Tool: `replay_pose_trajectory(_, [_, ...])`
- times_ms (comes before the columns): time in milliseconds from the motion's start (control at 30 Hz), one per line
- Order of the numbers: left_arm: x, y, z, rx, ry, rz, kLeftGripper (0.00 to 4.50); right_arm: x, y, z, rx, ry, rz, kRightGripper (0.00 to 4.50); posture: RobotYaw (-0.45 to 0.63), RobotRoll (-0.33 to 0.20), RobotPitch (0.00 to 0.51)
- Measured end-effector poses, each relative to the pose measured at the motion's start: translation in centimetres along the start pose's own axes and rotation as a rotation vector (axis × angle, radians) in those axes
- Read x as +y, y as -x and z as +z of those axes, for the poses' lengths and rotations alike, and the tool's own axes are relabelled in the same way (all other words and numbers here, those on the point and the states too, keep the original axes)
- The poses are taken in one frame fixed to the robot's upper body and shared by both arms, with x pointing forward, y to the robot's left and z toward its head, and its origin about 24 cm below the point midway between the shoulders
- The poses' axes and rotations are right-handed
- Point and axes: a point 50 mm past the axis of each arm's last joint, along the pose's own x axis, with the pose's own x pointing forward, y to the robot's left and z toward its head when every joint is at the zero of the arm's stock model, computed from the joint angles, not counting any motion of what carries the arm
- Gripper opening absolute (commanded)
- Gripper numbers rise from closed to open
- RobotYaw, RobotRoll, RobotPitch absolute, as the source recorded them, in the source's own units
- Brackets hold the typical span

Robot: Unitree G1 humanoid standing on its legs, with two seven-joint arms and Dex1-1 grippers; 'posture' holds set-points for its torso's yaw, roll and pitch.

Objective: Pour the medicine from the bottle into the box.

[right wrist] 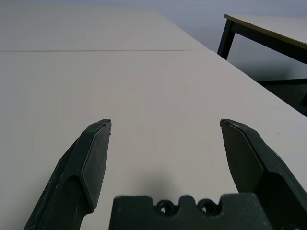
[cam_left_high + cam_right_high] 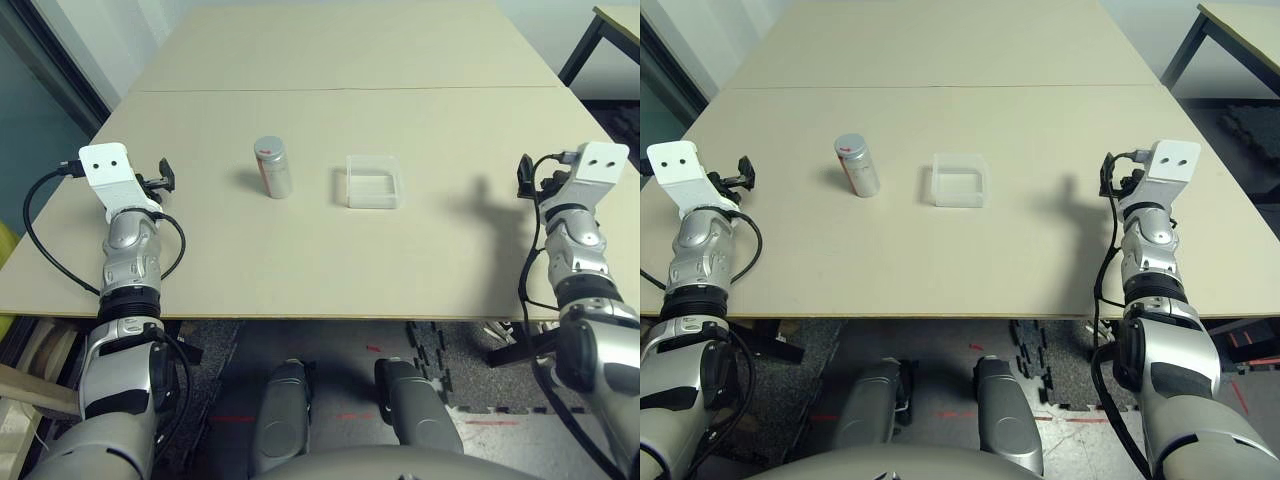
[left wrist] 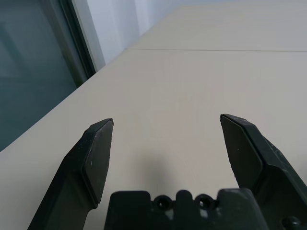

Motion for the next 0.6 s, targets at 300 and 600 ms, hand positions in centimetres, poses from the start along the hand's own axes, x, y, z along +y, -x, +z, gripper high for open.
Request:
replay_pose_trajectory(300, [-0.7, 0.0, 0.3, -0.007, -0.014, -0.213, 4.46, 0.4, -0.1, 0.8, -0.038, 0.001, 0.055, 4.5, -0.08, 0.0, 0.125])
replay_pose_trajectory(600, [0.5, 0.5, 2.3, -0.017, -0.097, -0.577, 4.46, 2.3, -0.5, 3.8, -0.105, 0.007, 0.381, 4.5, -0.1, 0.0, 0.123])
